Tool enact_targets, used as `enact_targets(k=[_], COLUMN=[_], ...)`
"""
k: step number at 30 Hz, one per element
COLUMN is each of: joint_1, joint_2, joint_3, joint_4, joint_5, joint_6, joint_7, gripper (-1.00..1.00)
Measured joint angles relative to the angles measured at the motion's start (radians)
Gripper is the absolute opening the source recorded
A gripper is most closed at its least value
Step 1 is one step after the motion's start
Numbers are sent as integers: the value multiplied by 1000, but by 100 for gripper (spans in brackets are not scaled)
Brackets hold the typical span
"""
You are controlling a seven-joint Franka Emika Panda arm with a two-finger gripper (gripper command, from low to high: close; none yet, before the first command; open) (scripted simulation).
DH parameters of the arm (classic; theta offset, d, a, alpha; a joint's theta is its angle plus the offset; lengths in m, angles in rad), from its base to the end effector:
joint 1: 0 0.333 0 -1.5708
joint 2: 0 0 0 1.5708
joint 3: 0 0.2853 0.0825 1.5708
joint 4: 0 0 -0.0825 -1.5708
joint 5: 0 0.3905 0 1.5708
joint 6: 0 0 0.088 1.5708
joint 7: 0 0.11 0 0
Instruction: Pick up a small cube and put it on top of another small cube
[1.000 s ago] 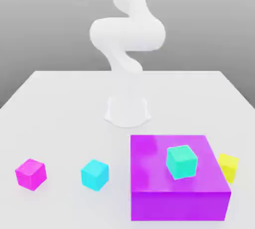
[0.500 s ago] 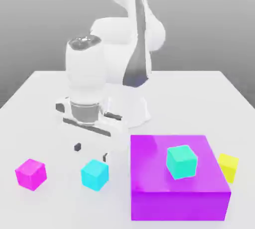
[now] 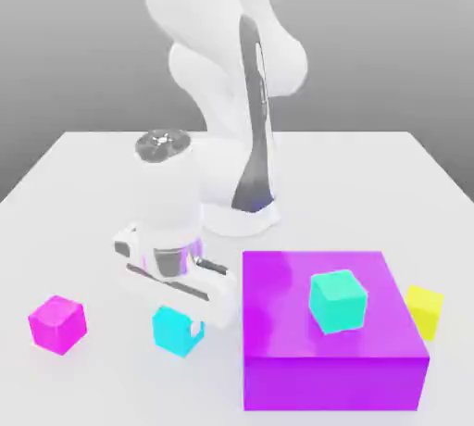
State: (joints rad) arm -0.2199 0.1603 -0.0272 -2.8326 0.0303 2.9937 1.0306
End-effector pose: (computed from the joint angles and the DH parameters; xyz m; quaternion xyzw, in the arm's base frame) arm 0.3430 -0.0896 0.1176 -0.7939 0.6081 -0.0004 0.0002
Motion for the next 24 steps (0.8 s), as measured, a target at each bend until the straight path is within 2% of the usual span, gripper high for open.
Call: enact_targets(k=[5, 16, 18, 21, 22, 24], joint_1=[-5, 314, 337, 340, 340, 340], joint_2=[-169, -402, -385, -304, -287, -287], joint_3=[5, 188, 207, 218, 220, 220], joint_4=[-13, 230, 237, 210, 204, 204], joint_5=[-28, 33, 32, 17, 14, 14], joint_6=[-156, -629, -620, -513, -490, -490], joint_7=[0, -389, -416, -413, -411, -411], gripper=[-100, -100, -100, -100, 100, 100])
